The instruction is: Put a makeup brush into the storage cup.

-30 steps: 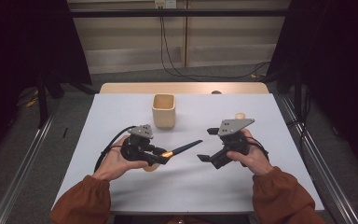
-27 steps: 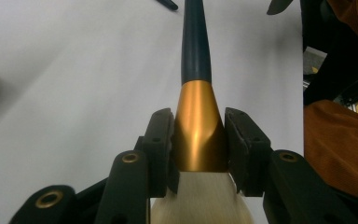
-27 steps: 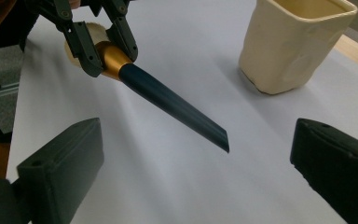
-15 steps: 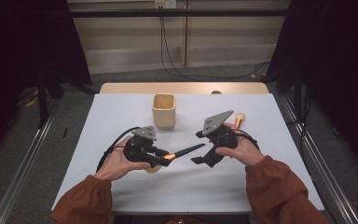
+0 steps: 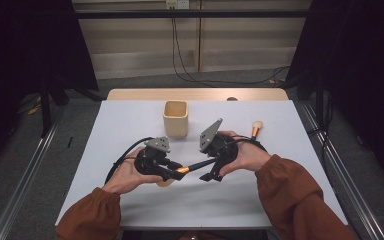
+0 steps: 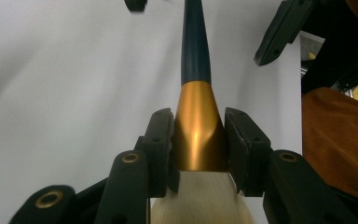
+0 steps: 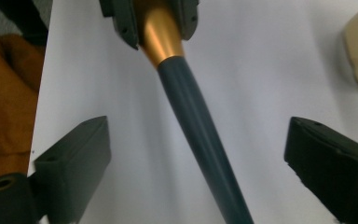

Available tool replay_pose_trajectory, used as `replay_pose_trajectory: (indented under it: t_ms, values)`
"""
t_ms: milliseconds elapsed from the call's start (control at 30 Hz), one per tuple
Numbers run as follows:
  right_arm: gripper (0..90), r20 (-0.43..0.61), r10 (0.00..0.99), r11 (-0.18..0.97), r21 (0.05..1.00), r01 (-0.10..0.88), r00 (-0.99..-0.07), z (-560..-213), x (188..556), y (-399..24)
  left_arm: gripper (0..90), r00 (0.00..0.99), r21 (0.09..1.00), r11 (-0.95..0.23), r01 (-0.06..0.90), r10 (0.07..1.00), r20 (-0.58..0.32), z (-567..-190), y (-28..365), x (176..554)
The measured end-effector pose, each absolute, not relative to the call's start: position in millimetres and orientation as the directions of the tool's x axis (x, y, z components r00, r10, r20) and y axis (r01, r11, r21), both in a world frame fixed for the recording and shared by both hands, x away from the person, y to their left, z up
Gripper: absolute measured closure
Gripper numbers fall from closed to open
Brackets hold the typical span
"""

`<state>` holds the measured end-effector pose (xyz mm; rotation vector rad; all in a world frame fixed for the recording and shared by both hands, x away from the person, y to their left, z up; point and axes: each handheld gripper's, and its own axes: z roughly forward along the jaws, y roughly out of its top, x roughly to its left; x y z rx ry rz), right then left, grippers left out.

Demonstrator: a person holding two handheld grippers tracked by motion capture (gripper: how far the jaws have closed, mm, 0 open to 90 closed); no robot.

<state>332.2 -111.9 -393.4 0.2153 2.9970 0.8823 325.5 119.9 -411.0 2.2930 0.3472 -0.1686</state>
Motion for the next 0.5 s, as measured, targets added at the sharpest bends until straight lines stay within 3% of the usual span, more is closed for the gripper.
replay_pose_trajectory:
  t_ms: [500]
  values:
    - [44.5, 0.06, 0.052, 0.898, 0.433, 0.073, -0.997, -398.7, 338.1, -86.3, 63.4, 0.953, 0.691, -0.657, 0.3, 0.184, -0.239, -414.6, 116.3, 326.5]
